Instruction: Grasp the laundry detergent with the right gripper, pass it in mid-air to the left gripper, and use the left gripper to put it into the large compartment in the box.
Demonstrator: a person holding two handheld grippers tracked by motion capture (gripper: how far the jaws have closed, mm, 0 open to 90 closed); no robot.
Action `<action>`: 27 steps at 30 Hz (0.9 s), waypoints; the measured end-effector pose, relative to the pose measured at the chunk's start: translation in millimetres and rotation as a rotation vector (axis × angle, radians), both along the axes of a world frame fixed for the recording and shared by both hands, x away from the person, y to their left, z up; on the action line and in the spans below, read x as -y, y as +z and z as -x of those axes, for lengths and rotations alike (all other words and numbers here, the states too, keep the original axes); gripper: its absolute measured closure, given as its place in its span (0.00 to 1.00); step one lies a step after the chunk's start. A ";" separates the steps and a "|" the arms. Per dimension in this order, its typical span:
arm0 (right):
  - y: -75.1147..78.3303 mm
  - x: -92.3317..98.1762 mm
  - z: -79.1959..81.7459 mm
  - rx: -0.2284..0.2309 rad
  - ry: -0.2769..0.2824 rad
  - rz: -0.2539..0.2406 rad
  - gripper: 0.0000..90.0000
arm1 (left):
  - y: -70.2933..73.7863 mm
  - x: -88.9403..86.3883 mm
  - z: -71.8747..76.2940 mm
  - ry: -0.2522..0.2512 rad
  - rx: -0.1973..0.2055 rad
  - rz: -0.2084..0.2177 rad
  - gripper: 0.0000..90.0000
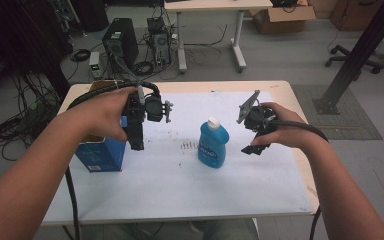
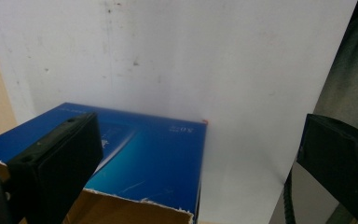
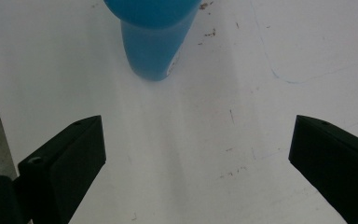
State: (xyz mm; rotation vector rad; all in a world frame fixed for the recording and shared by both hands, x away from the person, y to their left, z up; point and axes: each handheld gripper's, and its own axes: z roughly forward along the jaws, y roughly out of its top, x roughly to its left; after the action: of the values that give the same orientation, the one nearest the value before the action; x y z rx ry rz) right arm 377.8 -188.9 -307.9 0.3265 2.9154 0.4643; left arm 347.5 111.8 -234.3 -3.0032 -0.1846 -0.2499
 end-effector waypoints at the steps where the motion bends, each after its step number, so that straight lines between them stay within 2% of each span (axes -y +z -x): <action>1: 0.7 -0.6 0.1 0.002 0.004 0.000 0.04 | 0.4 -0.2 0.1 -0.001 -0.001 0.000 0.00; 6: 3.9 -3.0 -0.1 0.002 0.013 0.001 0.04 | 0.2 -1.9 -1.8 -0.004 -0.009 0.007 0.00; 9: 7.6 -3.4 -0.7 0.004 0.014 0.016 0.04 | -0.7 -3.2 -2.8 0.006 -0.008 -0.004 0.00; 12: 11.1 -2.7 -0.6 0.009 0.013 0.007 0.04 | -1.3 -3.7 -2.4 0.000 -0.008 -0.003 0.00; 20: 11.5 -2.2 -1.6 0.008 0.012 0.013 0.04 | 0.3 -5.0 -3.1 0.006 -0.004 0.006 0.00; 27: 10.0 -2.4 1.5 0.008 0.015 0.013 0.04 | -0.3 -2.5 -2.5 0.001 -0.004 -0.002 0.00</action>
State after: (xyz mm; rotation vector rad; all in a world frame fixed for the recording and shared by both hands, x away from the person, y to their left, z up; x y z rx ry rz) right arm 376.3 -186.4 -297.8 0.3000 2.9142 0.4480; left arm 350.0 114.4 -234.6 -3.0009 -0.1855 -0.2441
